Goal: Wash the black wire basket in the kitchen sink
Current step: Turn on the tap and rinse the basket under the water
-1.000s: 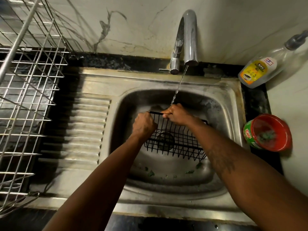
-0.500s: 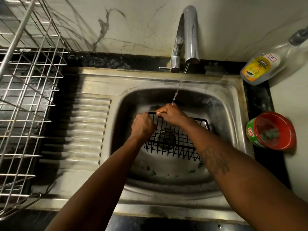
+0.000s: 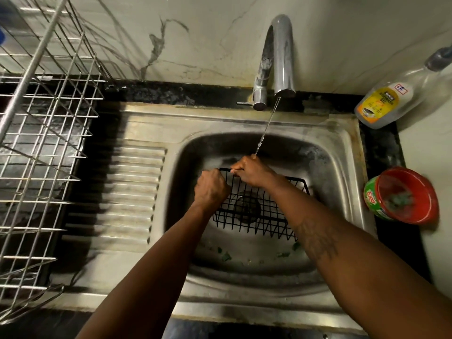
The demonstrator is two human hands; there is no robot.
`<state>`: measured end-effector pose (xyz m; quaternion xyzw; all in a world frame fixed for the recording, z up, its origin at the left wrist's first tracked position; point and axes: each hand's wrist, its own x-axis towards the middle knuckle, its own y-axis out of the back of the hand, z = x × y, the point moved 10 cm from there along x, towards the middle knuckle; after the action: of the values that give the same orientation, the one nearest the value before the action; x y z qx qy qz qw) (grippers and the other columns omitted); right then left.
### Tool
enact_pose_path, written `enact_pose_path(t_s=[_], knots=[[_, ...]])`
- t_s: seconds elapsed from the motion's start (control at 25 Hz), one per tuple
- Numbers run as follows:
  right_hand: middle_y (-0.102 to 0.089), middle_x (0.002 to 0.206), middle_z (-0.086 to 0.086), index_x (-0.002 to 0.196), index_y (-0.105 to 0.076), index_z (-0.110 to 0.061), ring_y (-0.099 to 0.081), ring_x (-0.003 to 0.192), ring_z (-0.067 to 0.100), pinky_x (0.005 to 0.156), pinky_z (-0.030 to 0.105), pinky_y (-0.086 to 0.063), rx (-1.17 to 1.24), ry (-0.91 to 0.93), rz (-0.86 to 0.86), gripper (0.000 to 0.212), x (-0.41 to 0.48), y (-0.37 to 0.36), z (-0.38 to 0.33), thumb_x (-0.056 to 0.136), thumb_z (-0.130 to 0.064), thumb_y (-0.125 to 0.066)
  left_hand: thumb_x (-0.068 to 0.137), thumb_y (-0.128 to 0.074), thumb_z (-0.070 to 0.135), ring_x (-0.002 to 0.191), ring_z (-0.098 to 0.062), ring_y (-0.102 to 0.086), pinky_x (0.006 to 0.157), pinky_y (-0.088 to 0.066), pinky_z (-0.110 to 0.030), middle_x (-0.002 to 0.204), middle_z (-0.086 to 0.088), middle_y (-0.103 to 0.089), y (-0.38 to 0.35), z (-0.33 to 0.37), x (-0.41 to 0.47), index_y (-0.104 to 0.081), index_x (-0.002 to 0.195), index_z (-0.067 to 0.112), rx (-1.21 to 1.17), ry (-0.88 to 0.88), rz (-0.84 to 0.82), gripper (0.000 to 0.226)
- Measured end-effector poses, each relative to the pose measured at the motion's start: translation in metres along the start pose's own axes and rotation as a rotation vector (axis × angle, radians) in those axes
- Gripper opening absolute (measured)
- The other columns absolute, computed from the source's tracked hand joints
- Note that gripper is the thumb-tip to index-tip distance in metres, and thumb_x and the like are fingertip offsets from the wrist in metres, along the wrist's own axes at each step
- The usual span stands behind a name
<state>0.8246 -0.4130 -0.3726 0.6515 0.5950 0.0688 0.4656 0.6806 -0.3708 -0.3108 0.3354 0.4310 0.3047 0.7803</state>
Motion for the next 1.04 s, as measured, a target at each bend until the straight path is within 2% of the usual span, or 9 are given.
enact_pose_path(t_s=[0.08,0.2,0.36,0.48,0.56,0.72,0.84,0.92,1.04], knots=[[-0.072,0.115,0.001,0.119,-0.071,-0.023,-0.067,0.098,0.013,0.089,0.036,-0.058,0.026,0.001,0.019,0.024,-0.002,0.003,0.001,0.097,-0.03,-0.065,0.087,-0.061,0.009,0.063,-0.017,-0.057,0.051,-0.041,-0.027,0.079,-0.008,-0.063,0.001,-0.004,-0.001,-0.054,0.069,0.012,-0.038,0.017,0.01,0.019],[-0.071,0.125,0.001,0.122,-0.071,-0.019,-0.066,0.114,0.016,0.104,0.033,-0.048,-0.012,0.013,0.052,0.026,-0.028,0.031,0.032,0.099,-0.028,-0.063,0.088,-0.061,0.006,0.059,-0.015,-0.058,0.046,-0.041,-0.024,0.074,-0.006,-0.062,0.017,-0.017,0.006,-0.057,0.069,0.01,-0.039,0.034,0.029,0.02],[-0.071,0.125,0.004,0.122,-0.072,-0.018,-0.063,0.121,0.017,0.106,0.023,-0.041,-0.023,-0.063,0.096,0.026,-0.045,0.051,0.075,0.097,-0.022,-0.068,0.089,-0.062,0.003,0.056,-0.014,-0.057,0.044,-0.039,-0.022,0.069,-0.003,-0.059,0.024,-0.019,0.009,-0.056,0.067,0.01,-0.036,0.021,0.046,0.023],[-0.072,0.12,0.005,0.114,-0.076,-0.027,-0.065,0.11,0.017,0.105,0.035,-0.049,0.028,-0.056,0.198,0.022,-0.04,0.056,0.065,0.092,-0.027,-0.073,0.089,-0.06,0.003,0.057,-0.014,-0.058,0.045,-0.041,-0.023,0.07,-0.004,-0.06,0.018,-0.013,0.01,-0.056,0.067,0.011,-0.043,0.02,0.07,0.024],[-0.076,0.1,0.0,0.099,-0.08,-0.023,-0.068,0.092,0.013,0.091,0.039,-0.058,0.05,0.074,0.244,0.012,-0.039,0.052,0.027,0.089,-0.028,-0.075,0.091,-0.058,0.006,0.06,-0.014,-0.058,0.049,-0.045,-0.026,0.075,-0.005,-0.061,0.016,-0.008,0.01,-0.055,0.069,0.013,-0.049,0.029,0.082,0.023],[-0.071,0.08,-0.005,0.086,-0.076,-0.024,-0.066,0.076,0.011,0.076,0.037,-0.06,0.007,0.105,0.156,0.008,-0.024,0.021,-0.03,0.09,-0.03,-0.073,0.092,-0.058,0.015,0.063,-0.018,-0.055,0.062,-0.053,-0.036,0.073,-0.005,-0.056,0.012,0.005,0.007,-0.05,0.065,0.014,-0.025,0.018,0.077,0.028],[-0.069,0.085,0.002,0.094,-0.075,-0.02,-0.065,0.079,0.02,0.077,0.041,-0.059,-0.144,0.049,0.072,0.007,-0.008,0.012,-0.05,0.089,-0.021,-0.069,0.093,-0.057,0.022,0.069,-0.023,-0.056,0.068,-0.05,-0.036,0.073,-0.005,-0.053,0.012,0.006,0.01,-0.05,0.066,0.014,-0.033,0.023,0.067,0.029],[-0.068,0.095,0.005,0.099,-0.074,-0.016,-0.066,0.087,0.021,0.082,0.042,-0.059,-0.158,0.021,-0.014,0.012,-0.006,0.005,-0.039,0.089,-0.016,-0.069,0.091,-0.057,0.017,0.071,-0.022,-0.059,0.068,-0.054,-0.037,0.078,-0.006,-0.058,0.012,0.002,0.012,-0.051,0.067,0.013,-0.031,0.024,0.064,0.025],[-0.073,0.095,0.001,0.093,-0.076,-0.018,-0.066,0.089,0.012,0.087,0.034,-0.056,-0.047,-0.15,-0.057,0.006,-0.022,0.014,0.033,0.088,-0.019,-0.073,0.09,-0.058,0.008,0.067,-0.019,-0.063,0.063,-0.06,-0.035,0.077,-0.005,-0.062,0.016,-0.012,0.015,-0.055,0.071,0.015,-0.053,0.037,0.083,0.021]])
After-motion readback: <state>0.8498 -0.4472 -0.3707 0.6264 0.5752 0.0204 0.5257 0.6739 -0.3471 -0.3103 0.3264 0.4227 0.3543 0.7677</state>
